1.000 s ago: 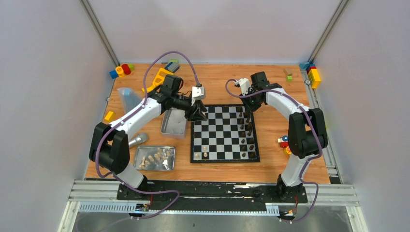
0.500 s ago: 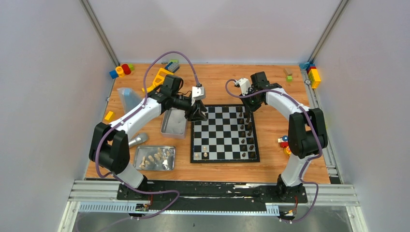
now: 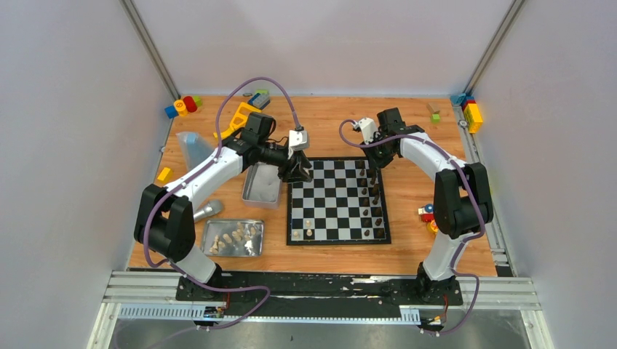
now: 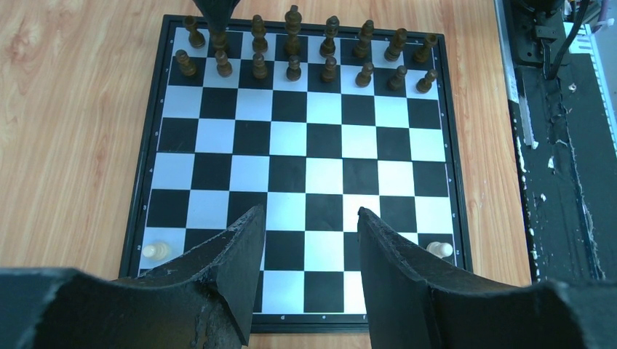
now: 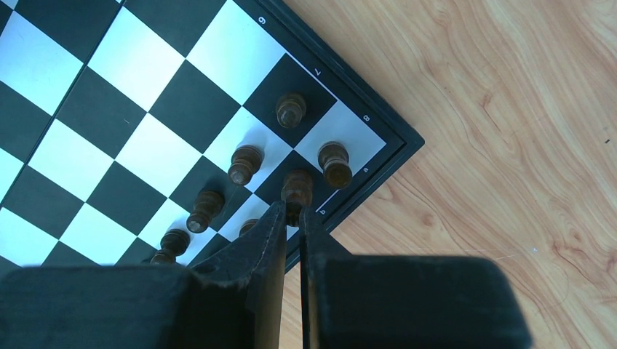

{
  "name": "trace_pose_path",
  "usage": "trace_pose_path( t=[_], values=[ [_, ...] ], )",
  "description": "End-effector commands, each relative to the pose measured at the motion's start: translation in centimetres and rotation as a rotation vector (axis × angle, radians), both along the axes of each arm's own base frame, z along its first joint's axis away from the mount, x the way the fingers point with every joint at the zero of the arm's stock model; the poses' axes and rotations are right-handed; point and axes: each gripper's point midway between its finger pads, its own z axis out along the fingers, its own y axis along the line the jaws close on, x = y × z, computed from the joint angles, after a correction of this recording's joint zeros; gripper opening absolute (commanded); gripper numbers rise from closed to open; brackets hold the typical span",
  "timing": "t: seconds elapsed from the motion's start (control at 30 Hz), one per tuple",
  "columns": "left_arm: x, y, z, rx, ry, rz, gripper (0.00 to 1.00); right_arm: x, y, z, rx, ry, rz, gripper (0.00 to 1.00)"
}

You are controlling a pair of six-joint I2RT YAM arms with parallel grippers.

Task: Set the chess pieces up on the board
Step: Place the chess piece on the chessboard.

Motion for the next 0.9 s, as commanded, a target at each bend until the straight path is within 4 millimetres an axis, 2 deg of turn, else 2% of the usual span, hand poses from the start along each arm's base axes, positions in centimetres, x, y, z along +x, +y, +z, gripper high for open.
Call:
trace_pose_path(
  t=[0.0, 0.5, 0.6, 0.77, 0.87],
  values=[
    [-0.1, 0.1, 1.6, -0.026, -0.056, -0.013, 0.58, -0.4, 0.1, 1.7, -0.002, -0.01, 0.012, 0.0],
    [-0.1, 0.1, 1.6, -0.024, -0.061, -0.014, 0.58, -0.3, 0.5, 2.1, 0.014, 0.004, 0.019, 0.01],
    [-0.1, 0.2, 1.7, -0.024, -0.063, -0.013, 0.58, -0.1, 0.6, 2.0, 0.018, 0.006, 0.011, 0.07],
    [-0.1, 0.2, 1.7, -0.022, -0.065, -0.012, 0.58, 0.4, 0.9, 2.2, 0.03, -0.002, -0.004, 0.27],
    [0.0, 0.2, 1.6, -0.018, -0.065, -0.011, 0.58, 0.8, 1.0, 2.6, 0.039, -0.018, -0.011, 0.31]
  ],
)
